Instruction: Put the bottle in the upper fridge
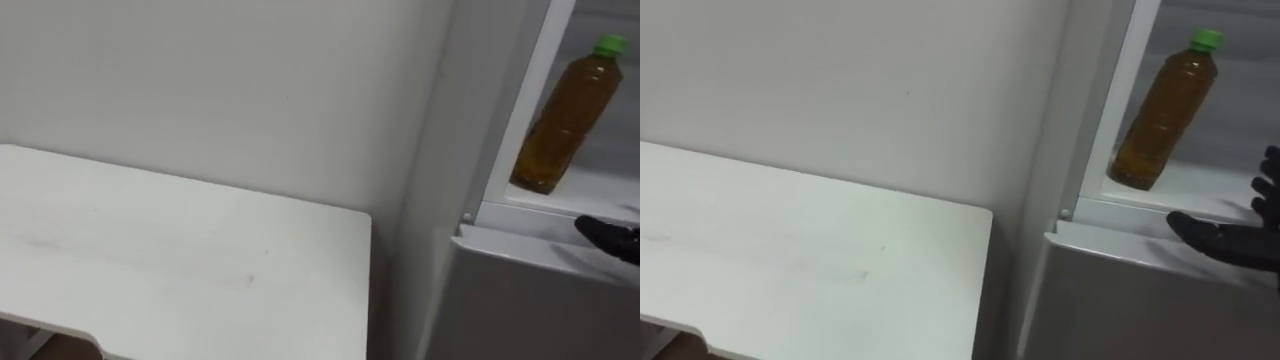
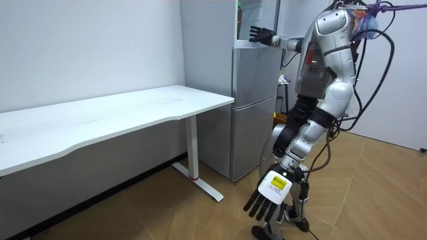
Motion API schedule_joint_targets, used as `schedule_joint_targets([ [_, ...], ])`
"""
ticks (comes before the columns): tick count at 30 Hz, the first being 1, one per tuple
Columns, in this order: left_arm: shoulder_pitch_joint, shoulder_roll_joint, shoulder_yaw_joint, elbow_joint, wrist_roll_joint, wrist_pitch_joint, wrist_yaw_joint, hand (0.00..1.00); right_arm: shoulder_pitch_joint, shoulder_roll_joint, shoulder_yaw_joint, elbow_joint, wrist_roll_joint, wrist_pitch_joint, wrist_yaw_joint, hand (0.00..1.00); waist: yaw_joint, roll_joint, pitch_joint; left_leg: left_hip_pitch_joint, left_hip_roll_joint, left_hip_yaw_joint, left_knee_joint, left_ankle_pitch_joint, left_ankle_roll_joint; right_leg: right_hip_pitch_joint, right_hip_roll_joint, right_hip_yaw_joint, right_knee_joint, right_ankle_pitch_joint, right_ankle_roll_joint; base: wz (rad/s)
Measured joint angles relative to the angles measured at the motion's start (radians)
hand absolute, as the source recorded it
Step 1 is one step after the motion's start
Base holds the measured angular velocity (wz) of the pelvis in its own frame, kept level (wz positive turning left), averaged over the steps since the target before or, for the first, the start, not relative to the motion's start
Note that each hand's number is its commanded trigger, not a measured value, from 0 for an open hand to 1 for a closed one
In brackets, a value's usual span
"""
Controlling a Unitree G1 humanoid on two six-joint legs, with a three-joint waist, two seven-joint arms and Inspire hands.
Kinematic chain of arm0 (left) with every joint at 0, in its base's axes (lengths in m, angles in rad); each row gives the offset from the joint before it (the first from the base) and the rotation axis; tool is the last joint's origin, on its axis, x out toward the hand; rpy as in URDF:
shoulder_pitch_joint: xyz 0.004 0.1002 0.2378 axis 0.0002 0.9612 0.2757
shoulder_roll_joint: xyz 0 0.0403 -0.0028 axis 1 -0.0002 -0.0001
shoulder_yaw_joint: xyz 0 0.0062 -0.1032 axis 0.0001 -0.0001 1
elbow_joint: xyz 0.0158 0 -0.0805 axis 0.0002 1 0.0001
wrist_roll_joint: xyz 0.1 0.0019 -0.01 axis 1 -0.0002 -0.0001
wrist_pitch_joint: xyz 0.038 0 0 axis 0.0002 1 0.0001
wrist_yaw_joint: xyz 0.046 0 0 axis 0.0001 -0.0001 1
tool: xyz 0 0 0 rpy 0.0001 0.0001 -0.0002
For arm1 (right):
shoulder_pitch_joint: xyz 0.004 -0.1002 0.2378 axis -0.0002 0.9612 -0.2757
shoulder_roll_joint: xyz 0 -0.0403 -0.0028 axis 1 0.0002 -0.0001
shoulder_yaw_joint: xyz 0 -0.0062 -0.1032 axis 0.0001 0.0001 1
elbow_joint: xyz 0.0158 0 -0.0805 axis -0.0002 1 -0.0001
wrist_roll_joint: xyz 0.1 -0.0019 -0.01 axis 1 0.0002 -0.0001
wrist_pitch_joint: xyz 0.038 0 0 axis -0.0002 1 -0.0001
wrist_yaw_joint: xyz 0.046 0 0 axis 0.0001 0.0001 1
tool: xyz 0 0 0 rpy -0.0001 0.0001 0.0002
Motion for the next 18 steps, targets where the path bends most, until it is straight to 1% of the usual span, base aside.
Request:
schedule_joint_targets([
  [1, 0.000, -0.005, -0.012, 0.000, 0.002, -0.010, 0.001, 0.00, 0.025, 0.020, -0.004, -0.060, 0.011, -0.009, -0.014, 0.00, -0.006, 0.009, -0.0019, -0.001, 0.001, 0.004, -0.002, -0.001, -0.001, -0.007, 0.000, 0.001, -0.001, 0.000, 0.000, -0.09],
  [2, -0.002, -0.014, -0.015, -0.002, 0.002, -0.022, 0.001, 0.00, 0.050, 0.033, -0.013, -0.125, 0.039, -0.010, -0.022, 0.00, -0.008, 0.020, -0.0021, -0.001, 0.002, 0.009, -0.004, -0.001, -0.001, -0.012, 0.000, 0.007, 0.001, 0.000, -0.001, -0.13],
  [5, -0.002, -0.035, -0.016, -0.002, 0.002, -0.049, 0.003, 0.00, 0.091, 0.039, -0.012, -0.223, 0.095, -0.016, -0.025, 0.00, -0.020, 0.039, 0.0016, 0.015, 0.001, 0.026, -0.026, -0.001, -0.001, -0.012, -0.002, 0.023, 0.000, 0.001, -0.001, -0.15],
  [6, 0.000, -0.037, -0.016, -0.002, 0.002, -0.054, 0.003, 0.00, 0.095, 0.045, -0.013, -0.238, 0.098, -0.016, -0.025, 0.00, -0.025, 0.041, 0.0015, 0.017, 0.001, 0.029, -0.029, -0.001, -0.001, -0.012, -0.002, 0.026, 0.000, 0.001, 0.000, -0.18],
  [7, 0.001, -0.041, -0.015, -0.001, 0.000, -0.062, 0.003, 0.00, 0.105, 0.067, -0.017, -0.269, 0.110, -0.016, -0.027, 0.00, -0.026, 0.042, 0.0023, 0.021, 0.002, 0.041, -0.041, 0.000, -0.002, -0.010, -0.003, 0.035, 0.001, 0.000, 0.000, -0.25],
  [8, -0.002, -0.046, -0.015, 0.007, 0.001, -0.073, 0.003, 0.00, 0.109, 0.090, -0.019, -0.299, 0.130, -0.016, -0.026, 0.00, -0.030, 0.046, 0.0034, 0.025, 0.004, 0.050, -0.043, 0.000, -0.002, -0.011, -0.002, 0.045, 0.001, 0.000, 0.000, -0.24],
  [10, -0.010, -0.053, -0.015, 0.026, 0.014, -0.086, 0.001, 0.00, 0.127, 0.119, -0.021, -0.350, 0.142, -0.016, -0.022, 0.00, -0.045, 0.052, 0.0039, 0.029, 0.003, 0.054, -0.045, -0.001, -0.003, -0.012, -0.003, 0.050, 0.001, 0.000, 0.000, -0.11],
  [13, -0.010, -0.059, -0.015, 0.040, 0.010, -0.105, 0.002, 0.00, 0.178, 0.152, -0.031, -0.427, 0.150, -0.017, 0.000, 0.00, -0.060, 0.061, 0.0008, 0.037, 0.003, 0.061, -0.055, -0.003, -0.005, -0.015, -0.002, 0.060, 0.001, 0.001, 0.000, -0.09],
  [15, -0.010, -0.071, -0.017, 0.044, 0.010, -0.115, 0.008, 0.00, 0.208, 0.170, -0.037, -0.465, 0.153, -0.025, 0.010, 0.00, -0.062, 0.063, 0.0014, 0.037, 0.003, 0.064, -0.057, -0.003, -0.005, -0.016, -0.002, 0.067, 0.001, 0.001, 0.000, -0.09],
  [17, -0.013, -0.081, -0.041, 0.066, 0.009, -0.132, 0.015, 0.00, 0.231, 0.210, -0.037, -0.489, 0.151, -0.043, 0.025, 0.00, -0.070, 0.068, 0.0015, 0.034, 0.005, 0.075, -0.054, -0.006, -0.006, -0.024, 0.000, 0.081, 0.001, 0.001, 0.000, -0.13],
  [18, -0.013, -0.081, -0.049, 0.073, 0.010, -0.134, 0.016, 0.00, 0.238, 0.219, -0.037, -0.492, 0.149, -0.044, 0.032, 0.00, -0.075, 0.071, 0.0026, 0.033, 0.005, 0.075, -0.054, -0.007, -0.005, -0.025, 0.000, 0.080, 0.001, 0.001, 0.000, -0.06],
])
